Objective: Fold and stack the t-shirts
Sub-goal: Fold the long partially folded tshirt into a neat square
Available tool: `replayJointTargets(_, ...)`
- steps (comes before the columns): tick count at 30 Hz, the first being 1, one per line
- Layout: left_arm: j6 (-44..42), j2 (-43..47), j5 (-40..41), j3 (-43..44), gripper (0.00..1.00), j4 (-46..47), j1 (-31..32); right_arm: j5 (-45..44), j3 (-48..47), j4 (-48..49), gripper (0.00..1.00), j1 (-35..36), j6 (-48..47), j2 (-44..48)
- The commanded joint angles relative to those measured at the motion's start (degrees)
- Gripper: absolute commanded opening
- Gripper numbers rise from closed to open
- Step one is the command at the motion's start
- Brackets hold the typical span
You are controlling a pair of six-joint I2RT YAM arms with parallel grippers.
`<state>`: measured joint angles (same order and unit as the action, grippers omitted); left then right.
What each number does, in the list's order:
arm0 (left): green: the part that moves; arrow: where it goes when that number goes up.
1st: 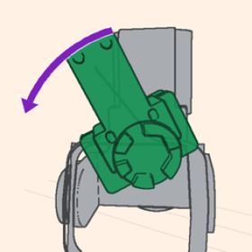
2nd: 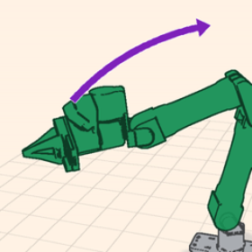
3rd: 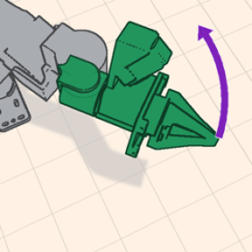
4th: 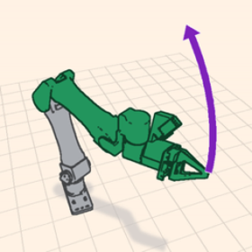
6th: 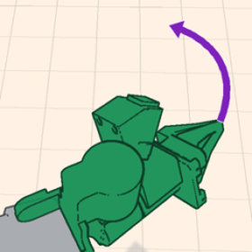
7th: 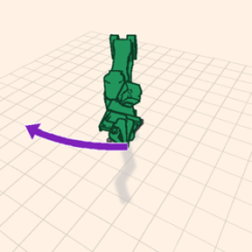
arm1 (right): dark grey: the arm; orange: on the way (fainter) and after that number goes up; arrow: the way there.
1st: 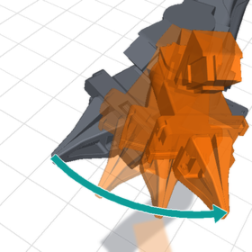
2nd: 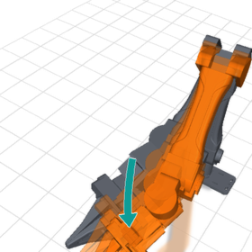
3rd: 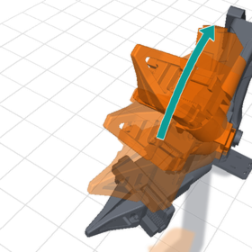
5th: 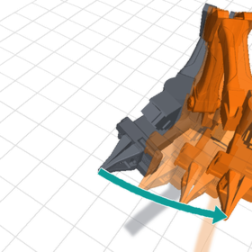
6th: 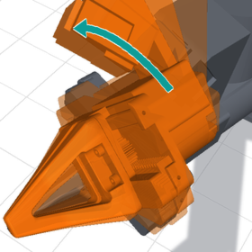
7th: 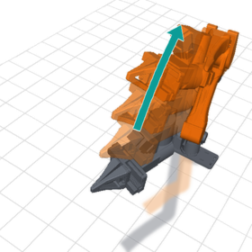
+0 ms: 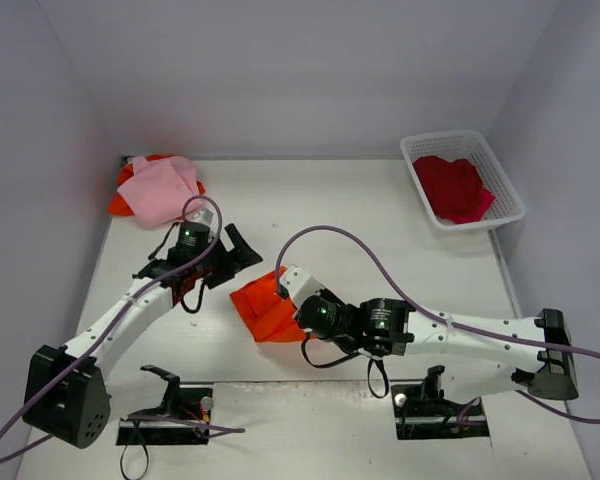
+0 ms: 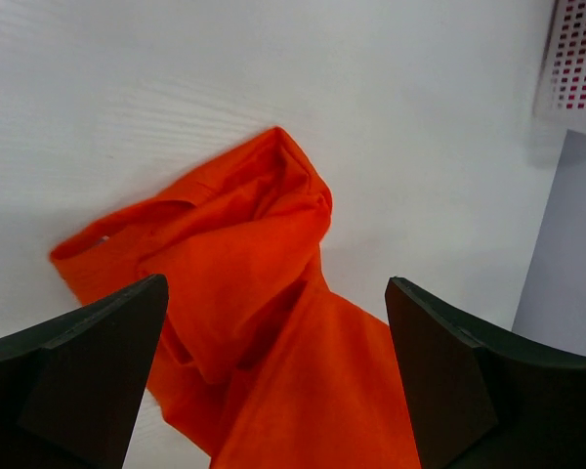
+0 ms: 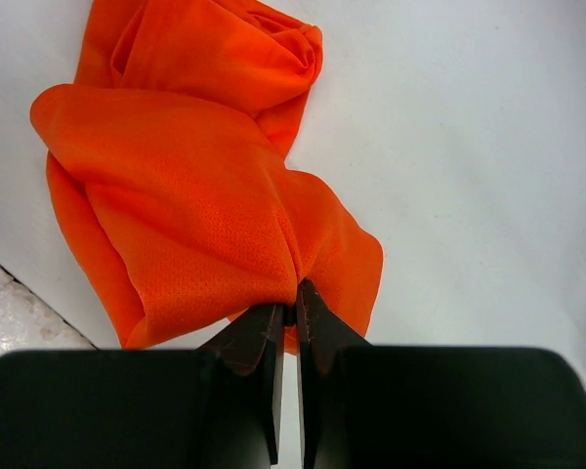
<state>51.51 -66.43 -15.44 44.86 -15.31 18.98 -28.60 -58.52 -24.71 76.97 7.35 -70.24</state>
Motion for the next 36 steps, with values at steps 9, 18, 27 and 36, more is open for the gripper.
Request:
replayJointTargets(9, 11.8, 5.6, 5.8, -8.3, 0.88, 8.7, 9.8, -7.3, -2.7, 1.2, 0.0, -0.5, -0.9, 0.5)
replayJointTargets(18, 16.3, 12.7, 10.3, -12.1, 0.88, 6.7, 15.9, -7.1, -3.8, 3.0, 0.0, -3.1, -3.3, -2.1)
replayJointTargets(27, 18.6, 16.2, 12.4, -15.3, 0.88, 4.2, 20.3, -3.5, -5.0, 6.0, 0.0, -10.1, -8.7, -2.2)
replayJointTargets(36, 19.3, 19.3, 13.2, -18.1, 0.88, 3.8, 20.8, 1.7, -5.7, 9.6, 0.0, -17.7, -14.4, -3.0)
